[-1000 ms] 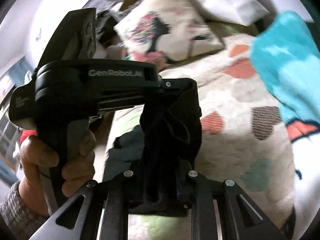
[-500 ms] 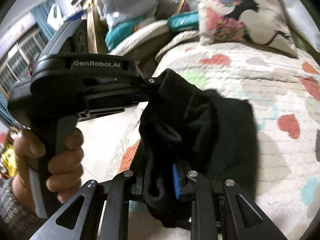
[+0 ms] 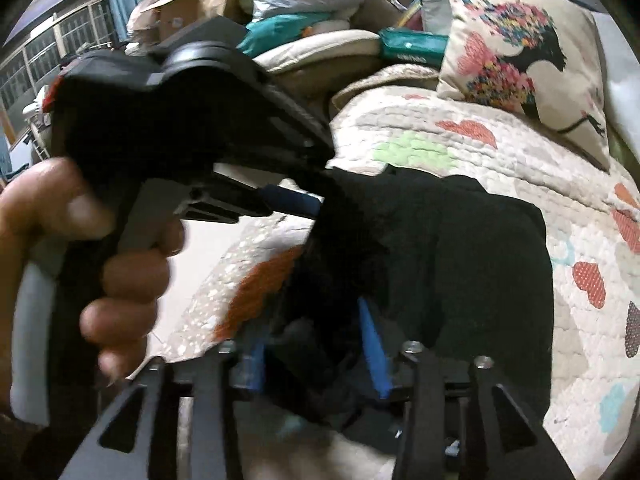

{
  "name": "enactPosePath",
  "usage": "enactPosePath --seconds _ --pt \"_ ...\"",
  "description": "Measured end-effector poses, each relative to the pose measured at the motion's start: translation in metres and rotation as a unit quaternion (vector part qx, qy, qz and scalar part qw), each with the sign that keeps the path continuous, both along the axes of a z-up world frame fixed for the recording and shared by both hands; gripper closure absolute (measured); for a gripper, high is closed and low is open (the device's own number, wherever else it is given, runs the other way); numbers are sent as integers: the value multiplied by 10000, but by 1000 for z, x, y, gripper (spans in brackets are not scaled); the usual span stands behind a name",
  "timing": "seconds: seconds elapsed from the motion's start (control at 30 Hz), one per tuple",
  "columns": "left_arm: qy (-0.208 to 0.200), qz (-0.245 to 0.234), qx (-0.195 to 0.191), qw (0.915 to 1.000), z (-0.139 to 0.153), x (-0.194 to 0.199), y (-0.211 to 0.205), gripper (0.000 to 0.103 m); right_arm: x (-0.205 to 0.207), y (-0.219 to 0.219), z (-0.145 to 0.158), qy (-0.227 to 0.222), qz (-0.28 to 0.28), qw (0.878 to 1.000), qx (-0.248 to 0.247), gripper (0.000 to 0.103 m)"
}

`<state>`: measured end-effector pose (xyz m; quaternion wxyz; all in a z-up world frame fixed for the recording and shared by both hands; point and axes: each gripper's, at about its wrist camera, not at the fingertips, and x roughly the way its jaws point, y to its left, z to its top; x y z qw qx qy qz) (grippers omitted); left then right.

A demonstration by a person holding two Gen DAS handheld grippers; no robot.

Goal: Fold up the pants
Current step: 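Lay the folded black pants flat on the quilt and open both grippers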

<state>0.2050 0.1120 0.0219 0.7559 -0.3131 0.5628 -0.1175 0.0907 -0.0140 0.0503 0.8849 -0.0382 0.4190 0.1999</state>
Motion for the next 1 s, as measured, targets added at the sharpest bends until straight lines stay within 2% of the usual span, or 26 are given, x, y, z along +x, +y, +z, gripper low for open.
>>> enactPosePath --seconds 0.03,0.07,0.1,0.27,0.37,0.47,0.6,0.73,0.8,0.9,1.0 --pt "8 27 -44 10000 0 0 2 77 -3 2 0 -25 -4 10000 -30 50" --pt "21 49 -113 9999 0 -1 5 75 -8 4 2 -41 36 10000 -12 40" --pt "42 43 -200 9998 0 0 7 74 -14 6 3 -68 87 9999 -16 36" --pt "58 77 -273 9996 4 -2 12 72 -40 2 7 -153 367 9992 -54 31" --pt "114 92 -132 9998 9 0 15 65 -55 -11 11 -105 521 9984 -196 31" --pt "117 433 164 9989 14 -3 33 65 -63 -34 15 -71 406 9987 -305 31" --pt "-230 728 718 9945 31 -11 42 65 -59 -70 21 -94 -16 9996 -272 31" --pt "-573 351 655 9956 46 -20 18 65 -46 -97 28 -57 -477 9988 -33 31" --pt "-670 -18 740 9950 48 -23 -4 62 -40 -107 33 28 -609 9978 247 31" --pt "-586 -390 975 9927 39 -24 -29 62 -35 -112 35 220 -544 9967 566 31" --pt "-302 -489 988 9934 23 -22 -37 62 -38 -108 38 353 -259 9968 662 31"
